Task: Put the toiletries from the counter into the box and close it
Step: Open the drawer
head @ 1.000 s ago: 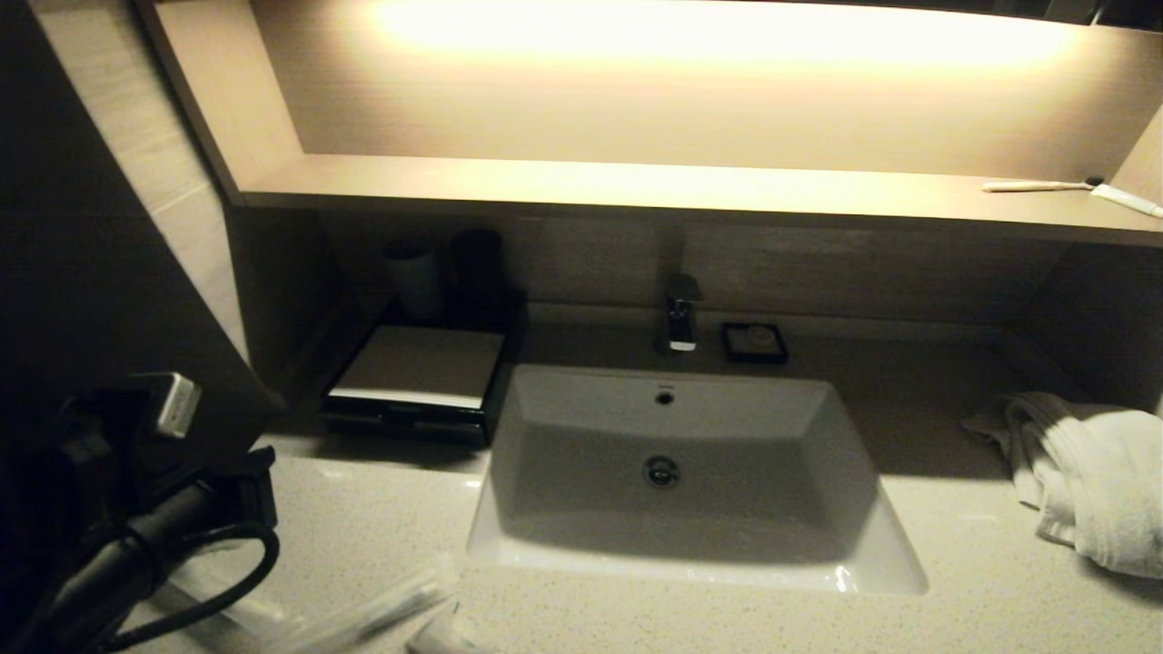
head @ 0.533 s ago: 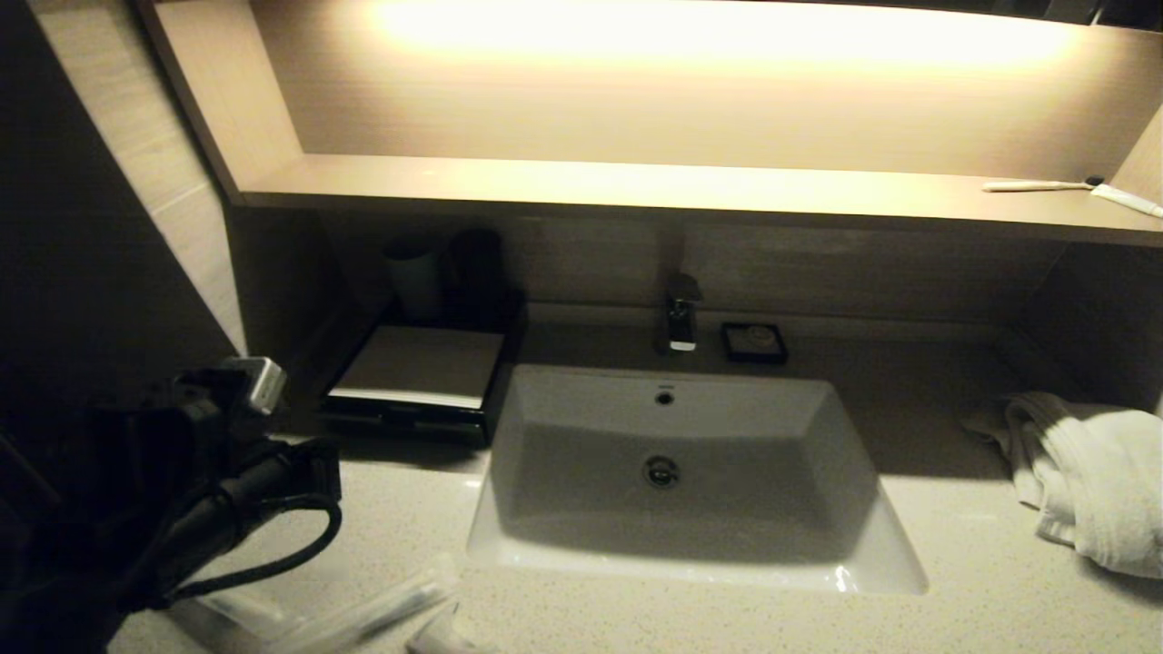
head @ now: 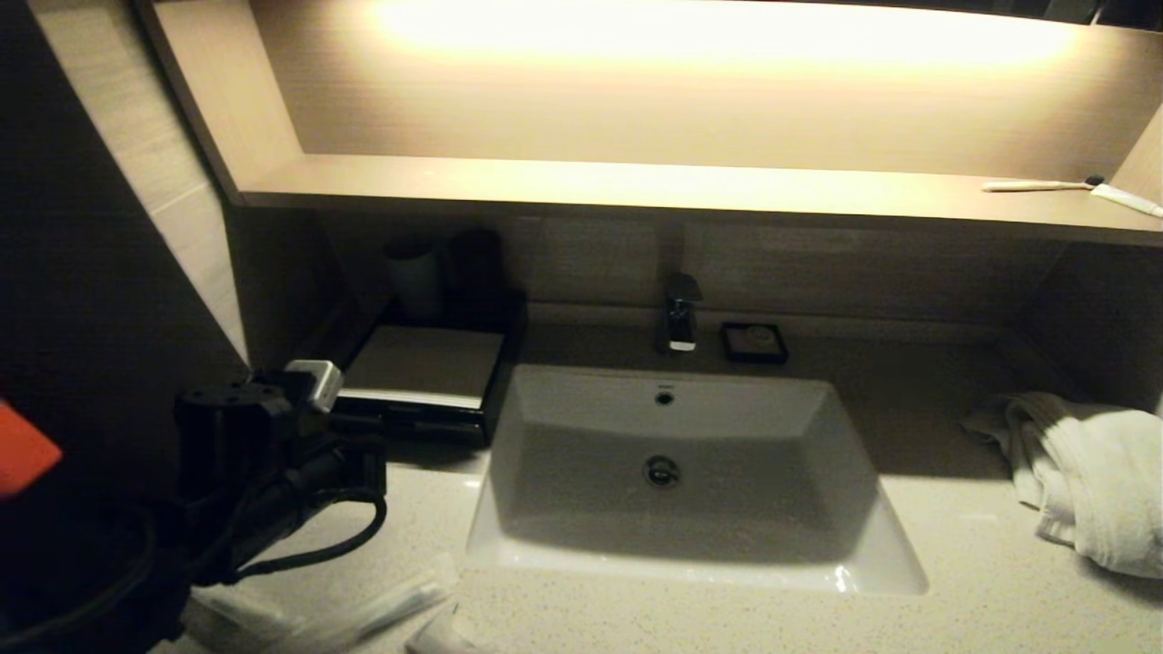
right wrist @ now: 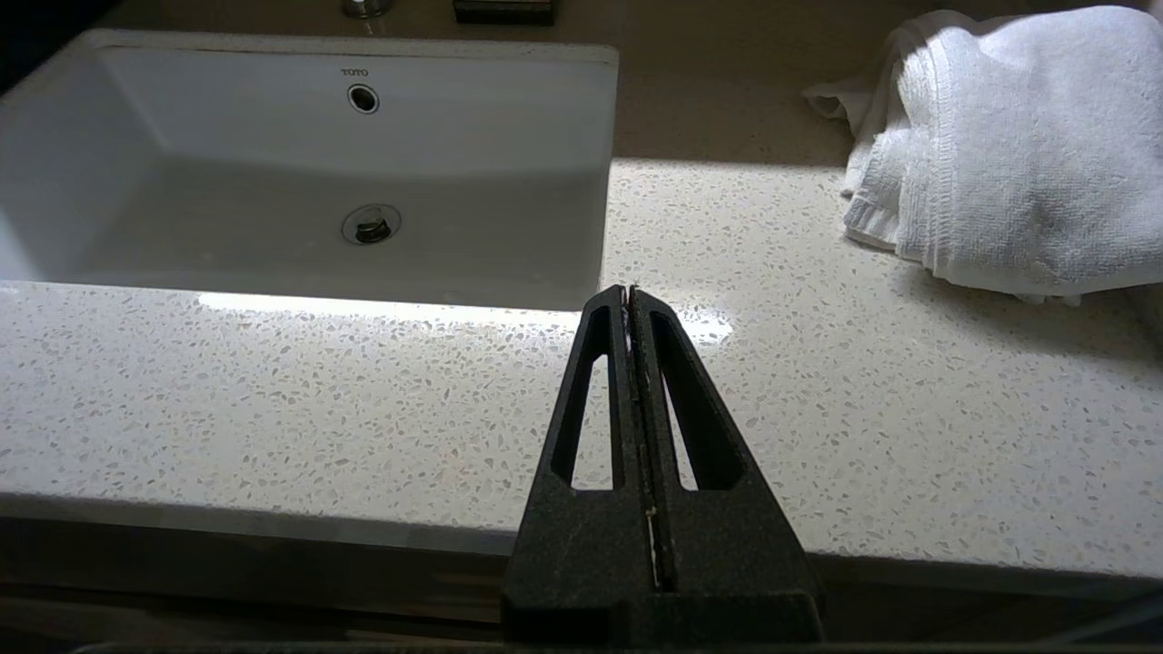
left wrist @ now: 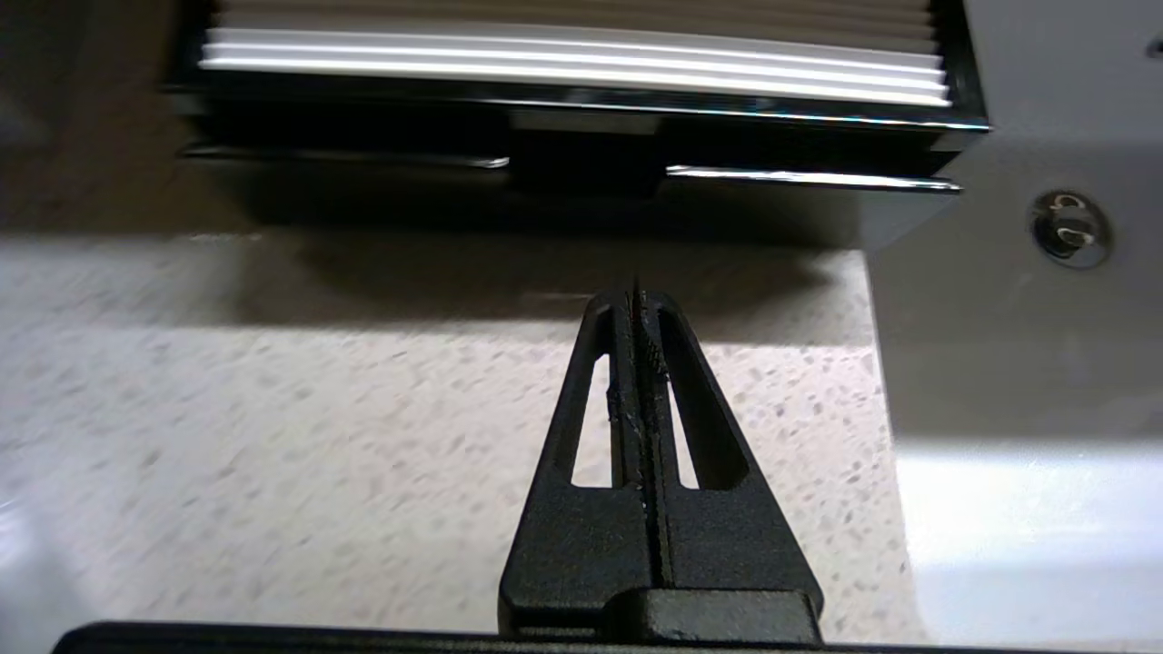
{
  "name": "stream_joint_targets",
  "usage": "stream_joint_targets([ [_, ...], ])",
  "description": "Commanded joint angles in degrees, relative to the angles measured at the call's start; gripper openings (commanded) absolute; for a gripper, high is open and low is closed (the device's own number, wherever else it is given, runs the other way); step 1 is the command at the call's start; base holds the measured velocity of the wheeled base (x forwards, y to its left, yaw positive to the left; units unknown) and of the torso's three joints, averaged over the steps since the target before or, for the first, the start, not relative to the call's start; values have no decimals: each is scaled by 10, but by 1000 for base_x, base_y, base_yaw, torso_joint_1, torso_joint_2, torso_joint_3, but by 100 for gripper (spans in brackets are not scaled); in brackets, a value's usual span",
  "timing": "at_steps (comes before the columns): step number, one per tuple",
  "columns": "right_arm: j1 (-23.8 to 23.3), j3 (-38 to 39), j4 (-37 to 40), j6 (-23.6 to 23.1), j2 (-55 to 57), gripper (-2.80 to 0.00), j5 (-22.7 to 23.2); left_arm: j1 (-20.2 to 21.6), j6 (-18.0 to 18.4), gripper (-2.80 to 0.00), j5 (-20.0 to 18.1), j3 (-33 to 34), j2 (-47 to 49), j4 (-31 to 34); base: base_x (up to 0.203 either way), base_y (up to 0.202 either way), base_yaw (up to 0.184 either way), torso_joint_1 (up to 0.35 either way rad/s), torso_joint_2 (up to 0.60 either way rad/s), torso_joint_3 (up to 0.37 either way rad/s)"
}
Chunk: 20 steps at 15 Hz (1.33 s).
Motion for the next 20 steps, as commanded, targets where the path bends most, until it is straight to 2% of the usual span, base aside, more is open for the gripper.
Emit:
stream_joint_targets([
  [1, 0, 0, 0, 0, 0, -280, 0, -4, 2, -280, 2, -4, 36, -21, 0, 0, 0, 0, 0, 0],
  [3, 0, 0, 0, 0, 0, -280, 0, -4, 12, -280, 3, -16, 54, -40, 0, 0, 0, 0, 0, 0],
  [20, 0, 0, 0, 0, 0, -280, 0, -2, 12, -280, 8, -47, 86, -58, 0, 0, 0, 0, 0, 0],
])
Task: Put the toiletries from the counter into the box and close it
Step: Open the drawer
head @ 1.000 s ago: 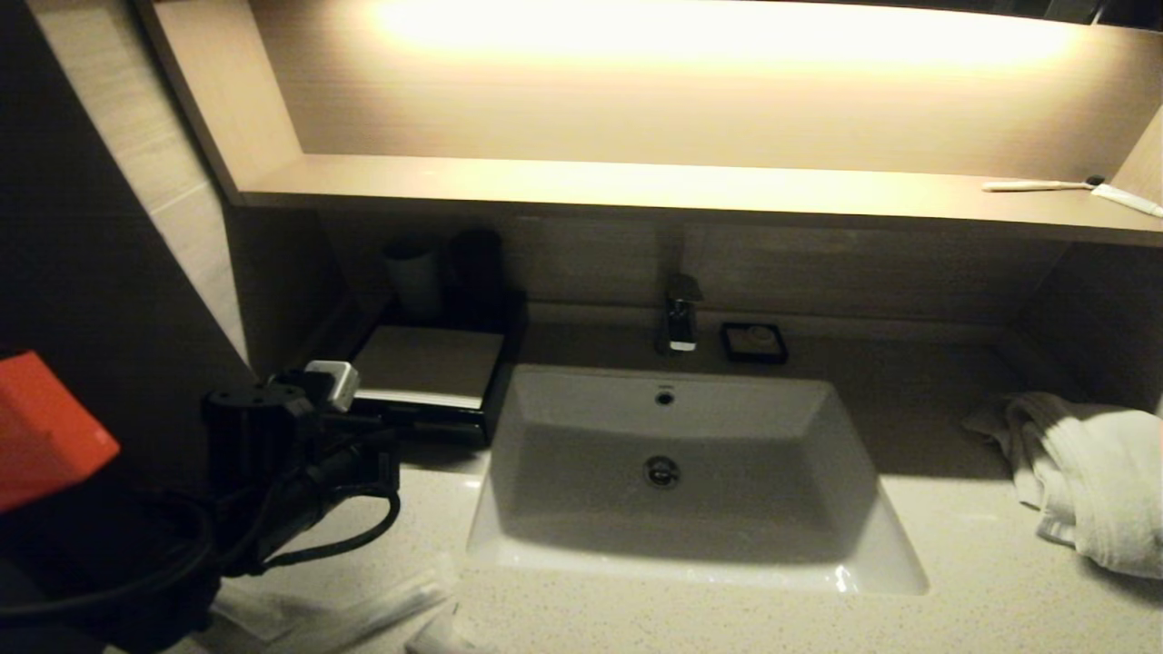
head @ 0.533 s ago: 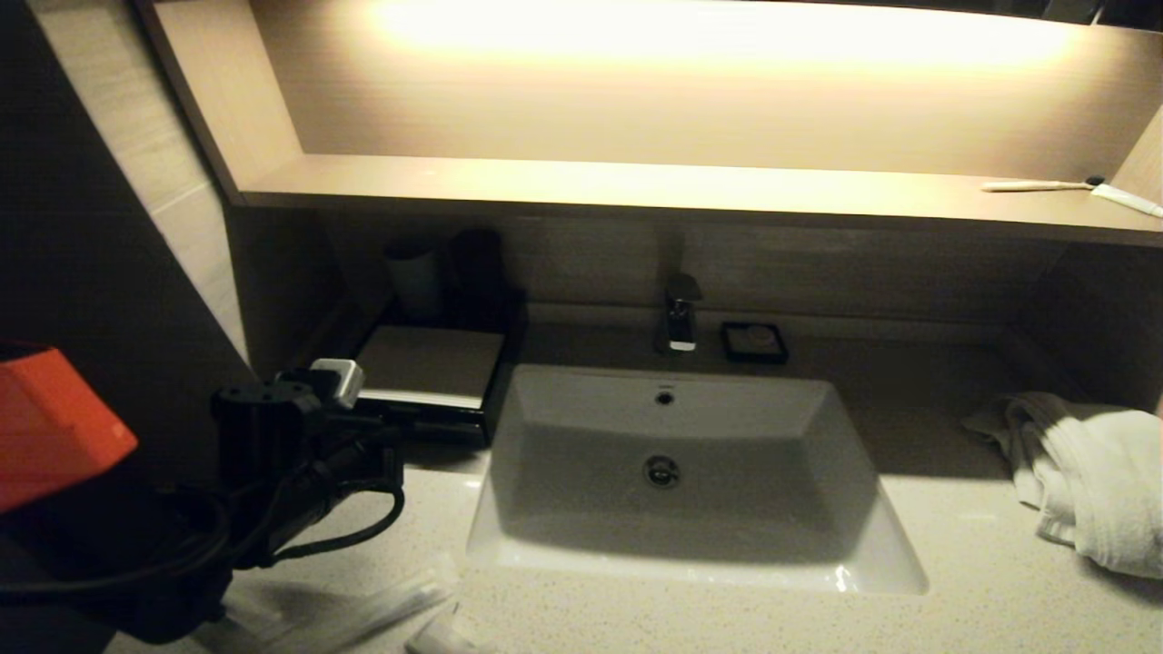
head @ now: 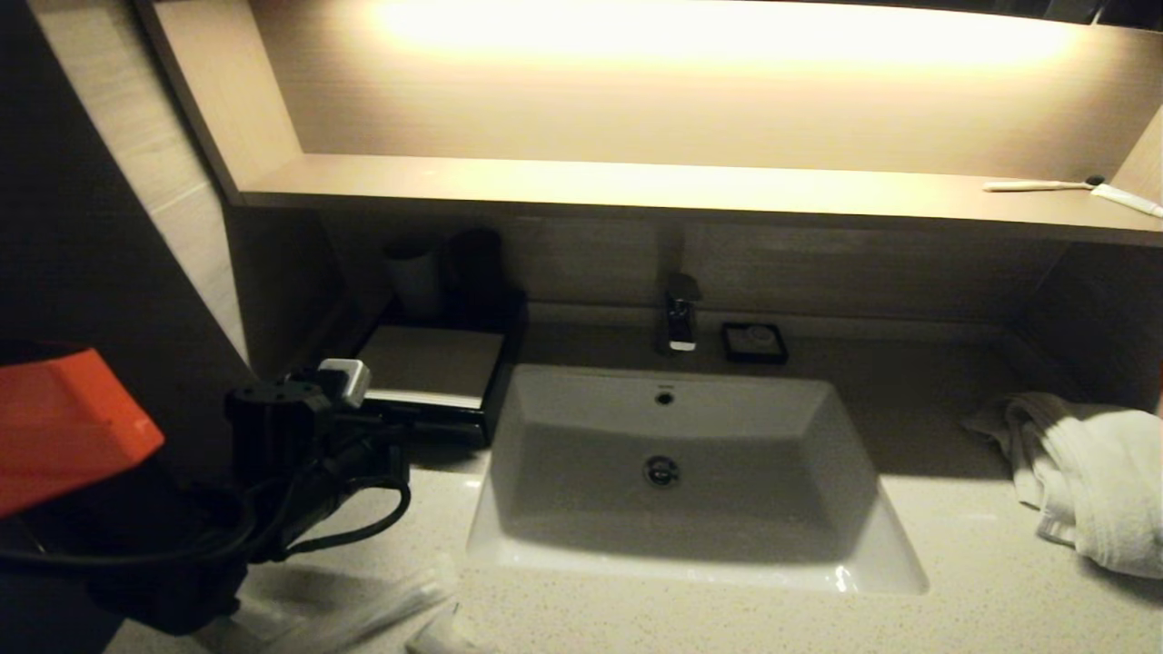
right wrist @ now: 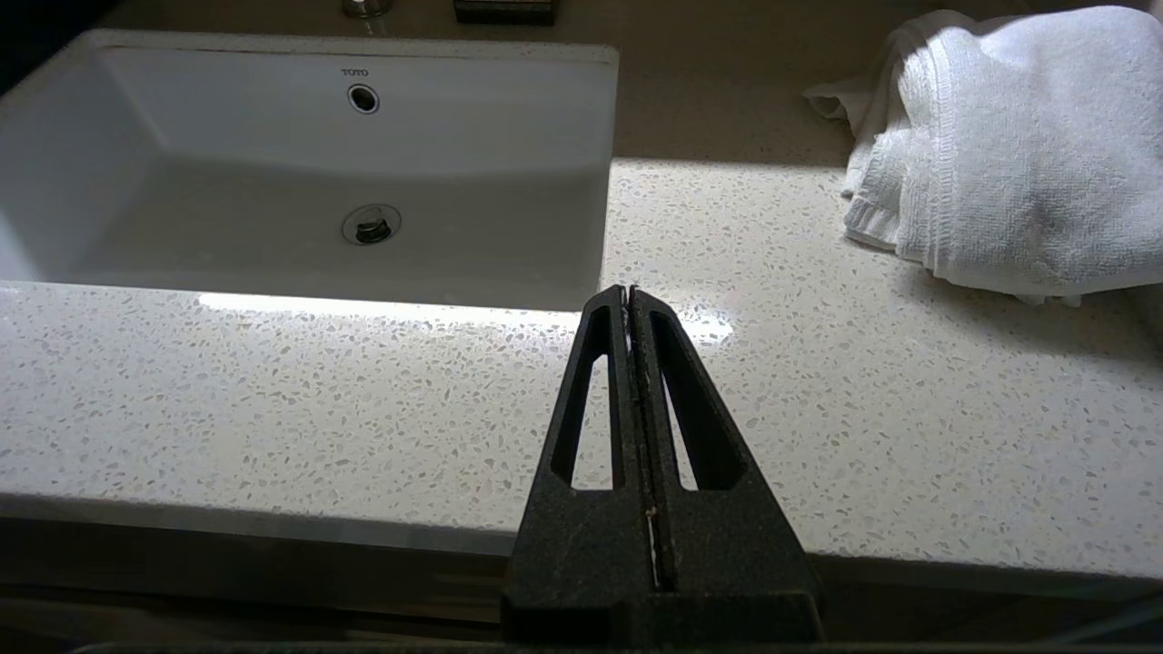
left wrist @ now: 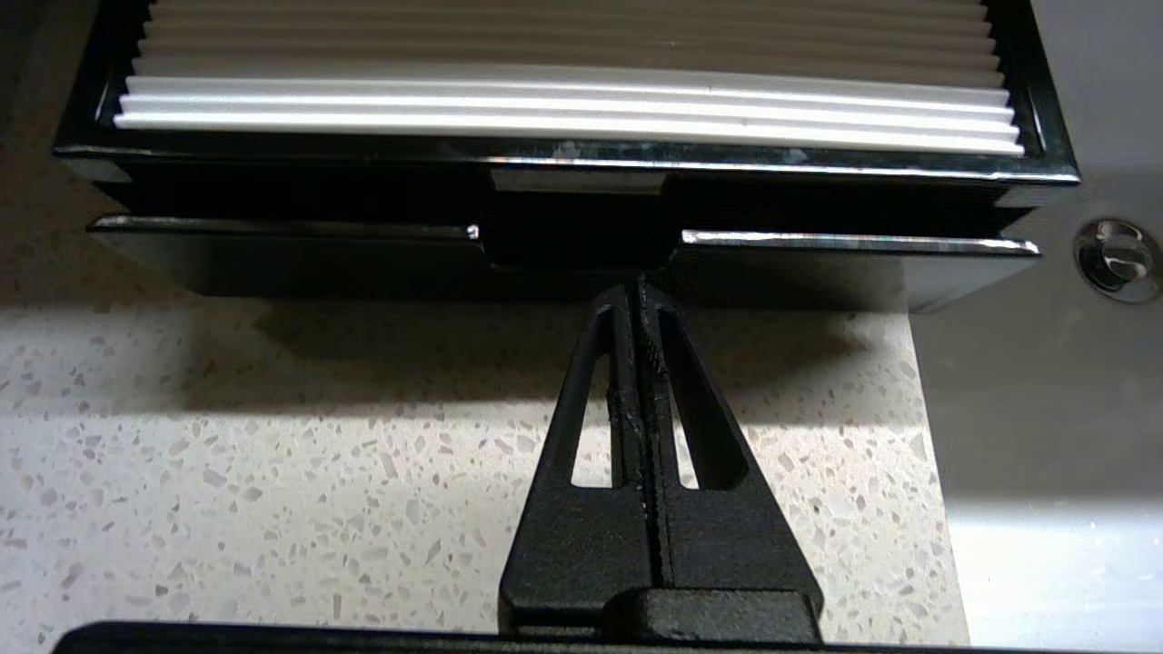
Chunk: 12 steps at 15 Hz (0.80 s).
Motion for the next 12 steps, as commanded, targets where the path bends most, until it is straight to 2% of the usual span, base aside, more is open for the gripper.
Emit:
stream_joint_targets([
  [1, 0, 0, 1, 0, 0, -280, 0, 0, 0, -280, 1, -2, 2, -3, 0, 0, 0, 0, 0, 0],
  [7, 0, 0, 0, 0, 0, -280, 0, 1, 0, -280, 20, -6, 19, -14, 0, 0, 0, 0, 0, 0],
  [12, 0, 0, 0, 0, 0, -280, 0, 1, 0, -280, 22, -11, 27, -16, 0, 0, 0, 0, 0, 0],
])
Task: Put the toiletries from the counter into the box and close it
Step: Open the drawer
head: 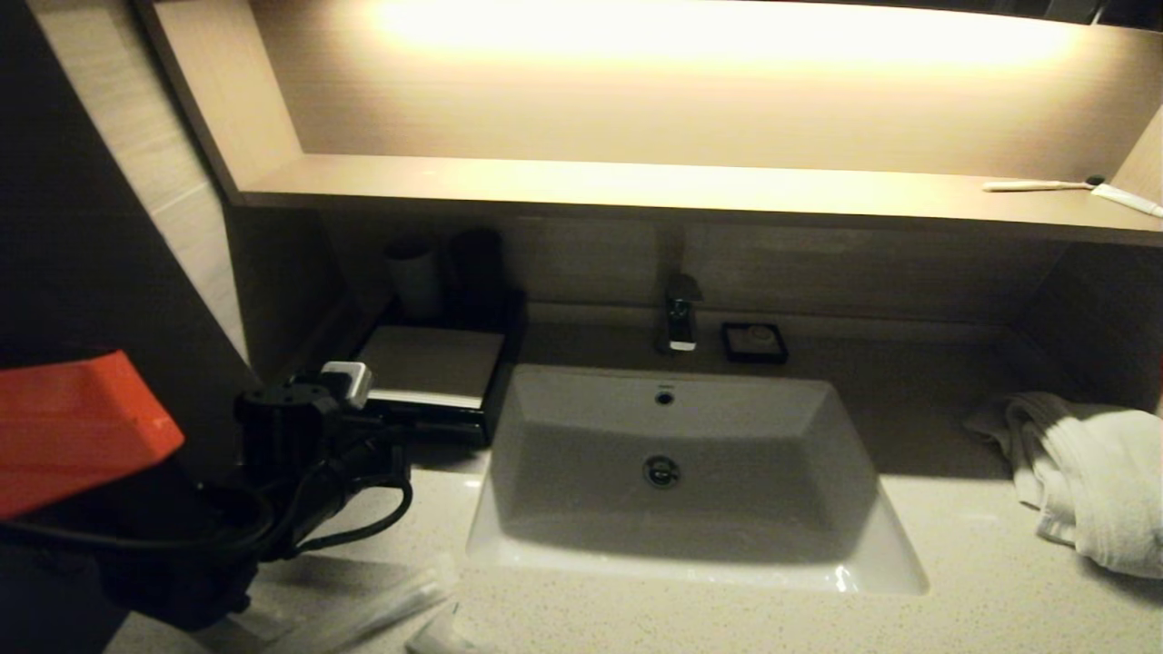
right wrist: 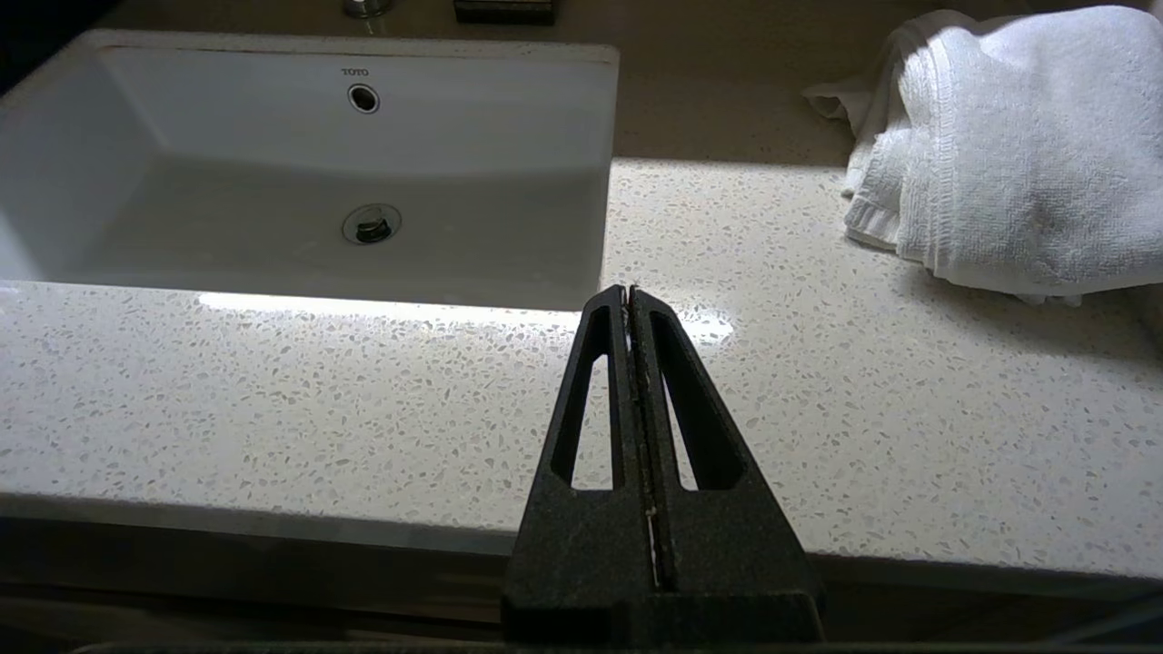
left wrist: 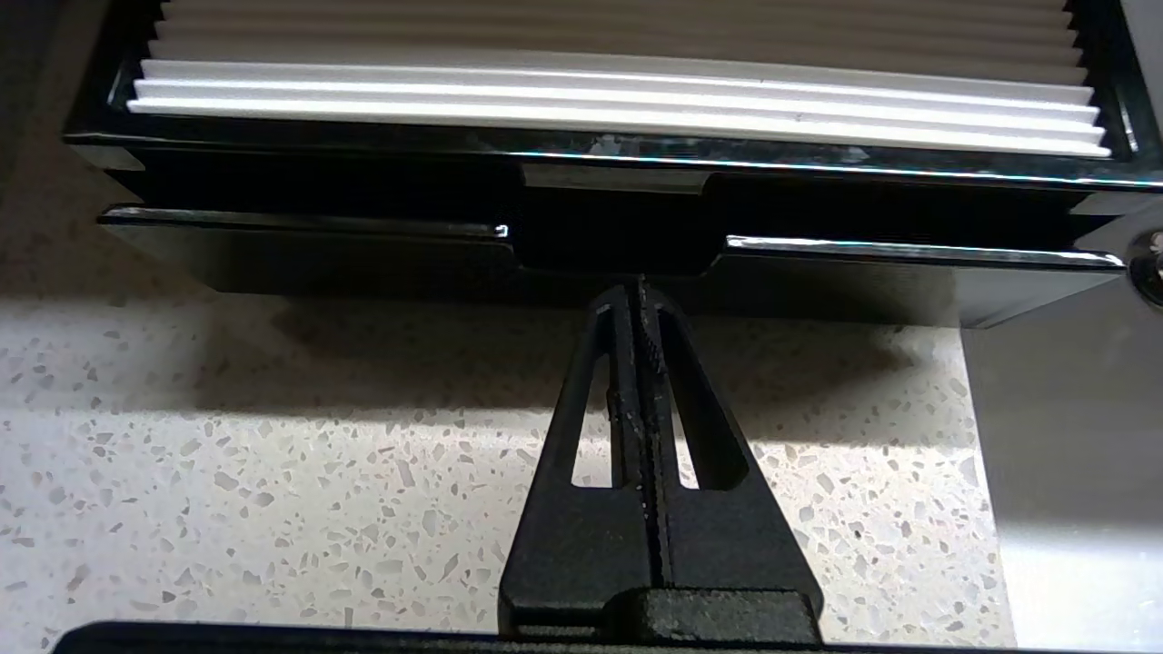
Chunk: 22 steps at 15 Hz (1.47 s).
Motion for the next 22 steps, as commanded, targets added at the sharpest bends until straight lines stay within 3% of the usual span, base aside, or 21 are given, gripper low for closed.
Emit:
stream_joint_targets([
  [1, 0, 0, 0, 0, 0, -280, 0, 0, 0, -280, 1, -4, 5, -4, 0, 0, 0, 0, 0, 0],
  [22, 0, 0, 0, 0, 0, -280, 0, -1, 0, -280, 17, -50, 34, -3, 0, 0, 0, 0, 0, 0],
])
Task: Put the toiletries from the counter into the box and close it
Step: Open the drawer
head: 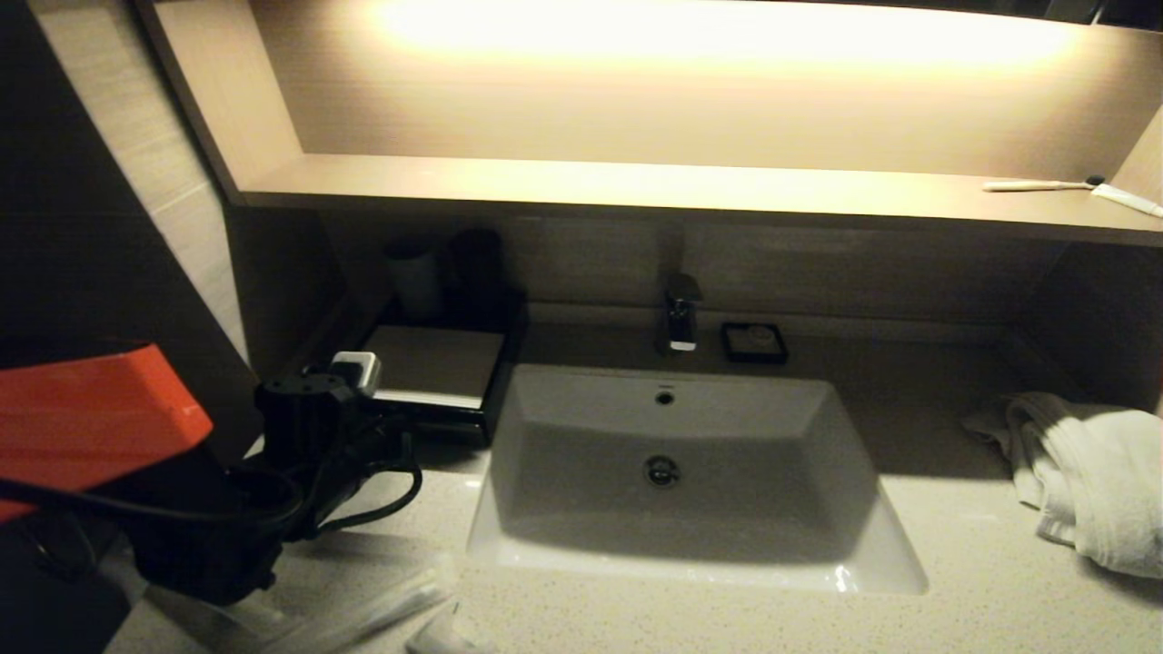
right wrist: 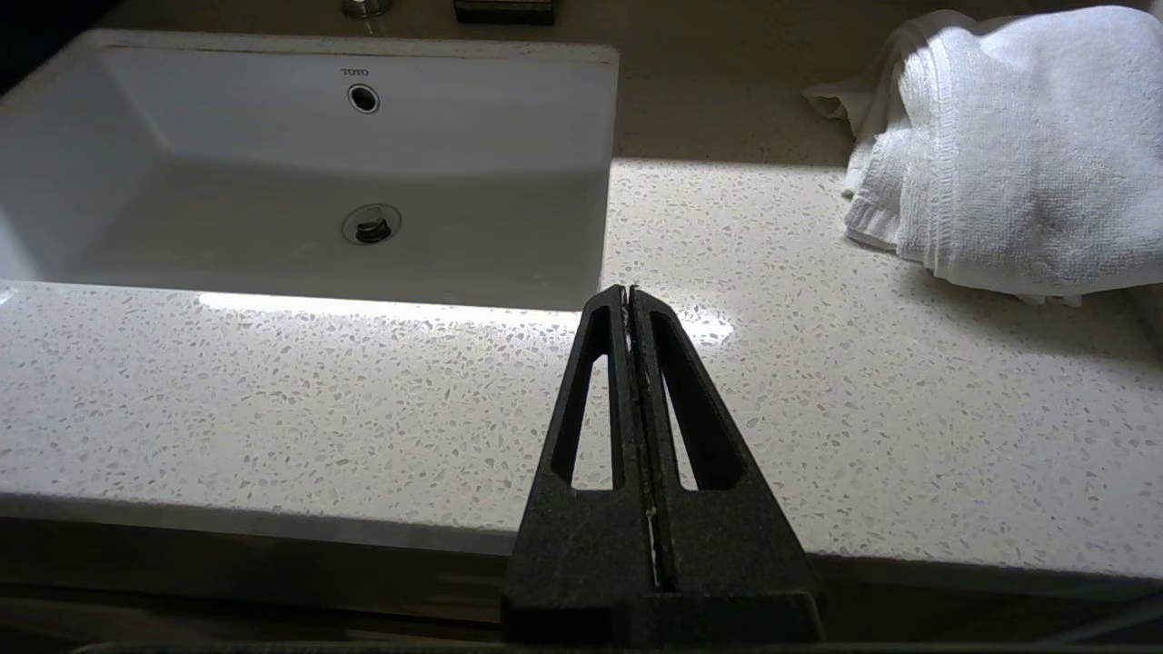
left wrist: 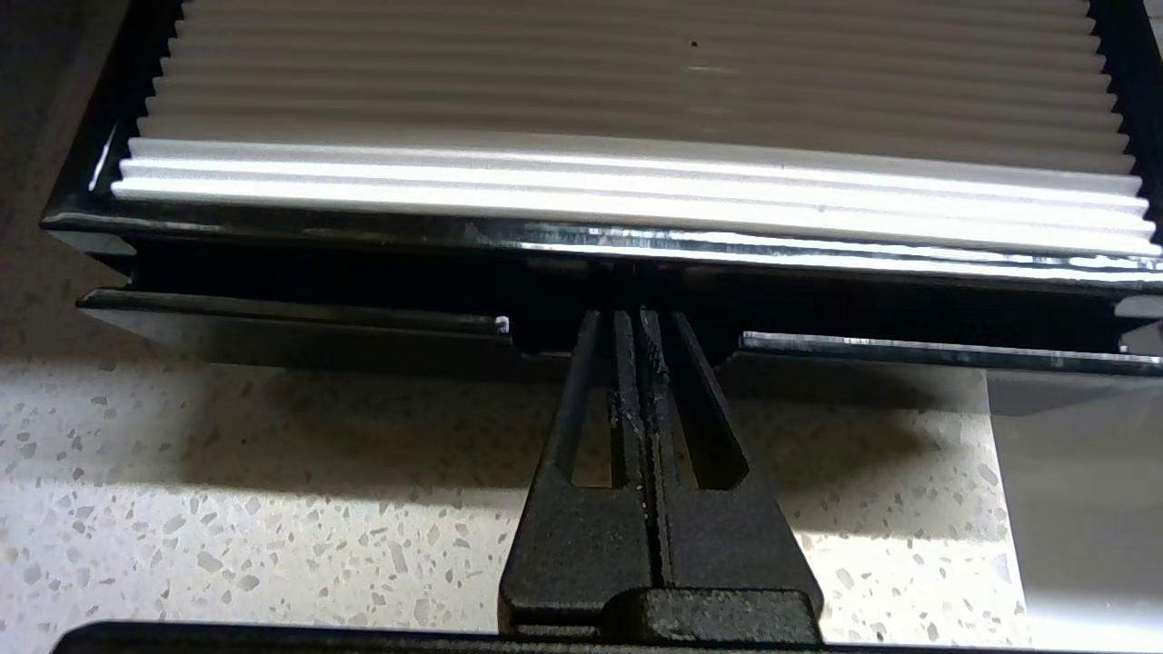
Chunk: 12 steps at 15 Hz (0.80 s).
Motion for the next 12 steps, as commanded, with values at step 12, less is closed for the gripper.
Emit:
stream_joint_targets([
  [12, 0, 0, 0, 0, 0, -280, 0, 0, 0, -280, 8, -30, 24, -3, 0, 0, 0, 0, 0, 0],
])
